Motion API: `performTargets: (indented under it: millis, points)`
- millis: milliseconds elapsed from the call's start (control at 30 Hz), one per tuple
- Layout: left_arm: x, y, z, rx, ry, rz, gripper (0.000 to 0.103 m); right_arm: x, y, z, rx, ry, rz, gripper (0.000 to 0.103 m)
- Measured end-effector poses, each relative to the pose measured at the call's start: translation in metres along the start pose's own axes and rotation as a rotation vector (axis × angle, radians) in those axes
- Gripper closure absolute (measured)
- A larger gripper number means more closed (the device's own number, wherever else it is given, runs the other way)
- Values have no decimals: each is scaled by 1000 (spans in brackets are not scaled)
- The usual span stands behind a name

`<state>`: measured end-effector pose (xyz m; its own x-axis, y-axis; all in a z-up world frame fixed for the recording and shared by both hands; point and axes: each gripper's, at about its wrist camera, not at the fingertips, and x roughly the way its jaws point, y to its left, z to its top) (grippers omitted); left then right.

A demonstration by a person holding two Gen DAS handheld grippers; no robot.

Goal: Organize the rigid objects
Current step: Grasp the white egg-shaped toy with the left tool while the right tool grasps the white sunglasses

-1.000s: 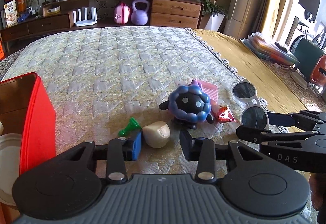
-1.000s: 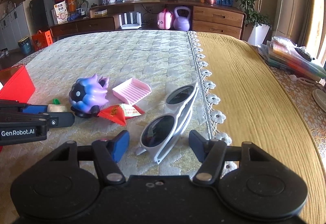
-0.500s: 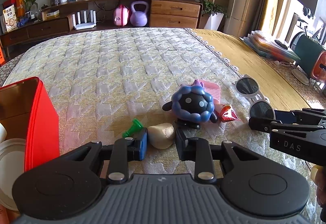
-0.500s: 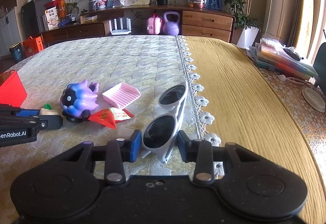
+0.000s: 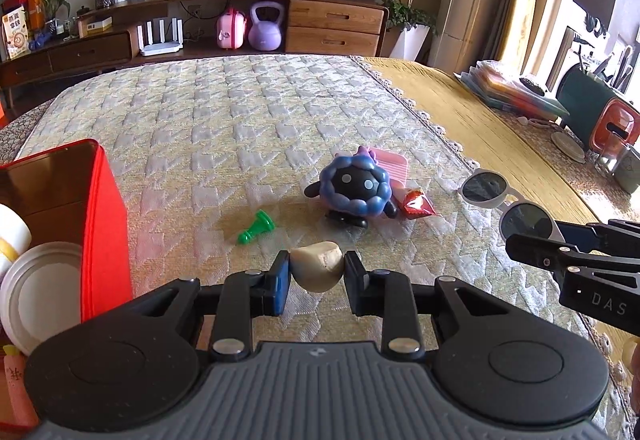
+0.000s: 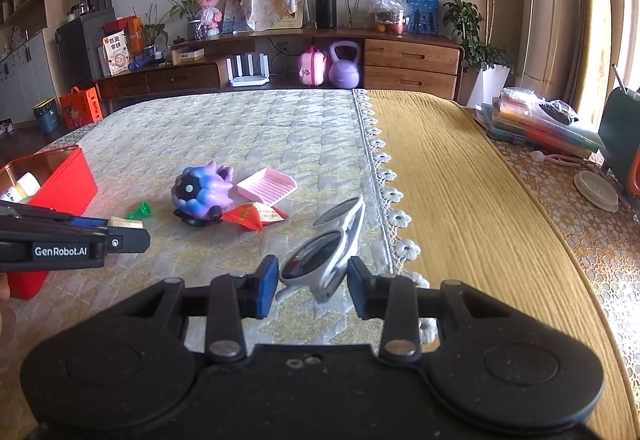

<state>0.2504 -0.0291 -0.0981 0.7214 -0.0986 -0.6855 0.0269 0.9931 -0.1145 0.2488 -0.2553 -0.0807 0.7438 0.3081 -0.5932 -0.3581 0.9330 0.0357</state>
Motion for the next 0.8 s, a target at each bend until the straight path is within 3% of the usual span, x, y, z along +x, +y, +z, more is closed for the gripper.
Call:
performTargets:
  millis: [767, 800]
  points:
    - [-93, 13, -7, -26, -87, -28, 75, -75, 31, 2, -44, -98, 18, 69]
    - [-97, 16, -8, -28, -89, -28, 75, -77, 32, 4, -47, -100, 23, 100]
